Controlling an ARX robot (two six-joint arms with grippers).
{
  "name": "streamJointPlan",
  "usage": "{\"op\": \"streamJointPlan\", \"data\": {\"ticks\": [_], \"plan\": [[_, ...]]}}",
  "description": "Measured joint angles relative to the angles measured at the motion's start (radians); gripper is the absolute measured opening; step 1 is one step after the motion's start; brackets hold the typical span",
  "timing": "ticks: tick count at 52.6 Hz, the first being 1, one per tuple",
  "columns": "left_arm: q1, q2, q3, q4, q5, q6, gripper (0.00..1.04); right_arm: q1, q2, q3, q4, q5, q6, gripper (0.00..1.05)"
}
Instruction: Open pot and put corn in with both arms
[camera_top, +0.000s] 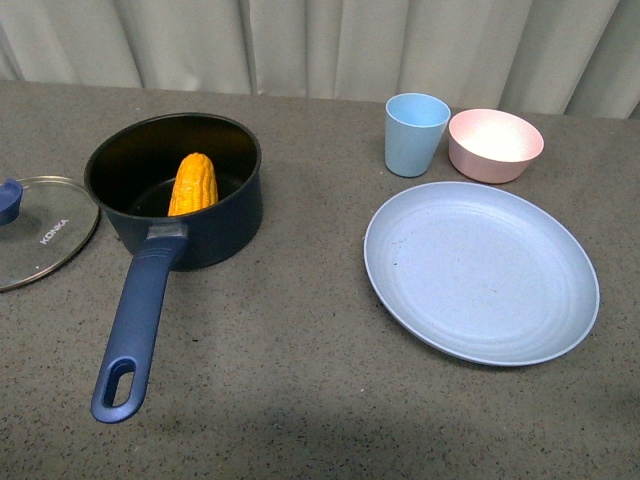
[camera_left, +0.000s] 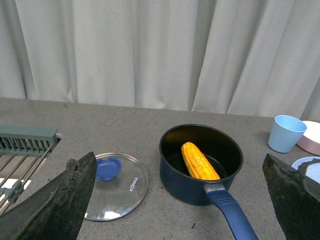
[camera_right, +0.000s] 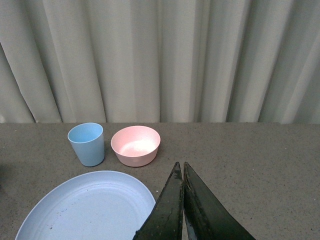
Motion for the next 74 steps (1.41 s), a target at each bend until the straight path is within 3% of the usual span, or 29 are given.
{"op": "streamJointPlan", "data": {"ticks": [30, 67, 70, 74], "plan": [[0.000, 0.000, 0.000, 0.000, 0.000, 0.000, 0.98, -0.001, -0.406, -0.020, -0.366, -0.005, 0.000, 0.01], [0.000, 0.000, 0.000, 0.000, 0.000, 0.000, 0.98, -0.001, -0.646, -0.020, -0.602, -0.005, 0.000, 0.01], [0.000, 0.000, 0.000, 0.000, 0.000, 0.000, 0.98, -0.001, -0.734, -0.019, -0.719, -0.005, 0.000, 0.01], [0.000, 0.000, 0.000, 0.000, 0.000, 0.000, 0.98, -0.001, -0.814, -0.019, -0.777, -0.008, -0.002, 0.12]]}}
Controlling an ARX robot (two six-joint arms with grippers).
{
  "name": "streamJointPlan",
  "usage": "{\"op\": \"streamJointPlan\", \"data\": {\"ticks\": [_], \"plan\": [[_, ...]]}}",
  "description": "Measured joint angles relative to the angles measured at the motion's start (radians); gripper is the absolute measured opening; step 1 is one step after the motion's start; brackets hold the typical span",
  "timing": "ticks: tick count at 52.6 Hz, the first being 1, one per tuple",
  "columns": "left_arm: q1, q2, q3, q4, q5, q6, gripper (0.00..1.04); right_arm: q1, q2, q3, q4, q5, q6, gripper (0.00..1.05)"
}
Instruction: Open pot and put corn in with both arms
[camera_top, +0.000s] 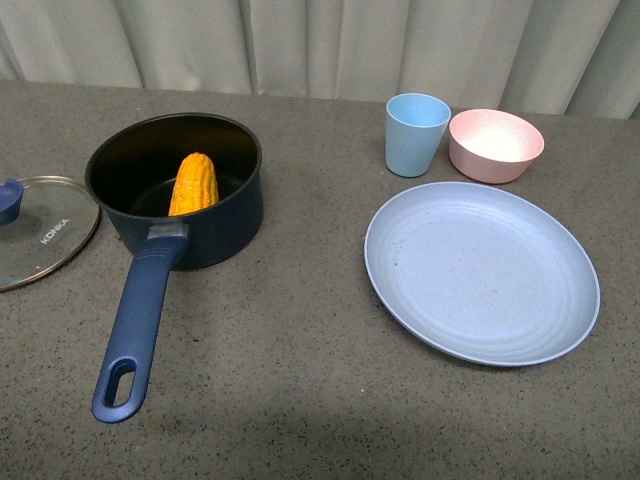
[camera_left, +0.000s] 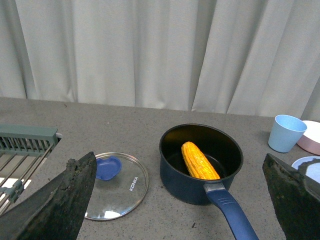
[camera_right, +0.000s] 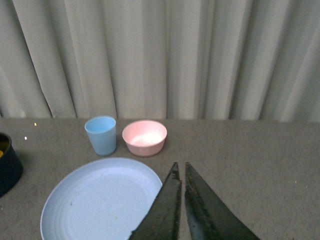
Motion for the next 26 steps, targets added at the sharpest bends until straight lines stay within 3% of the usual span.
{"op": "streamJointPlan", "data": {"ticks": [26], "plan": [[0.000, 0.000, 0.000, 0.000, 0.000, 0.000, 0.98, 0.000, -0.006, 0.000, -0.005, 0.000, 0.001, 0.97]]}}
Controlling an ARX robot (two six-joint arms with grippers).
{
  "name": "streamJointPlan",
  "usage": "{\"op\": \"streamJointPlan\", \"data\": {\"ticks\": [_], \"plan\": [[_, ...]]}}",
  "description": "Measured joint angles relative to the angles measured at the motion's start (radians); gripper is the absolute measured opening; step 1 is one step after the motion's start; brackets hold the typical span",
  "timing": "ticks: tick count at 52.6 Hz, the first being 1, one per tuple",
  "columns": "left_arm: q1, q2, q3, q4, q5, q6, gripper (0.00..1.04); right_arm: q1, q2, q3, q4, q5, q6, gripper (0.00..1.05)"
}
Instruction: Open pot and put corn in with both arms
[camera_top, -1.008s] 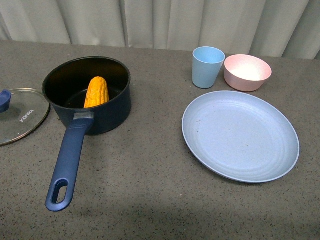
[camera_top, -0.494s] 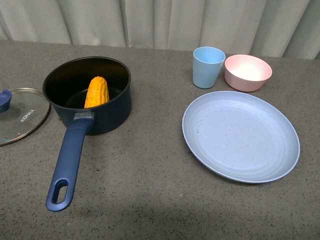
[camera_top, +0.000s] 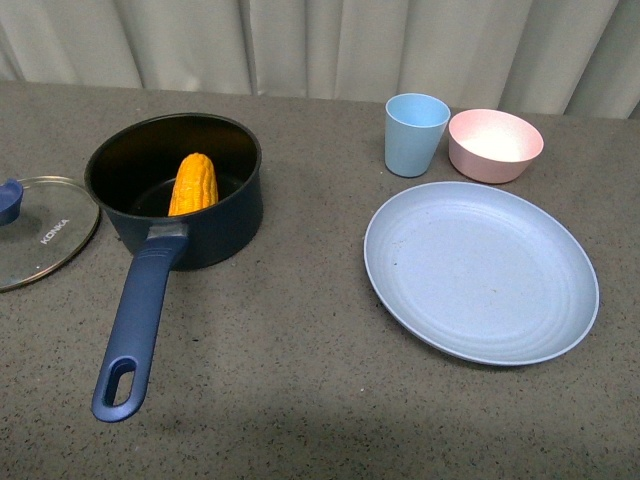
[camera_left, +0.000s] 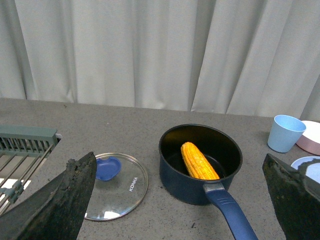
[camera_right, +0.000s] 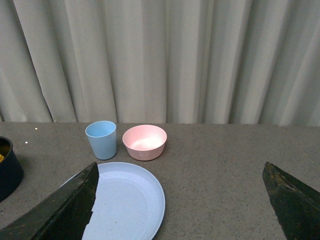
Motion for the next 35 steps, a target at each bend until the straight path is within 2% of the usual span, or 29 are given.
{"op": "streamJointPlan", "data": {"ticks": [4, 35], "plan": [[0.000, 0.000, 0.000, 0.000, 0.000, 0.000, 0.98, 0.000, 0.000, 0.000, 0.000, 0.000, -0.001, 0.95], [0.000, 0.000, 0.000, 0.000, 0.000, 0.000, 0.98, 0.000, 0.000, 0.000, 0.000, 0.000, -0.001, 0.96]]}}
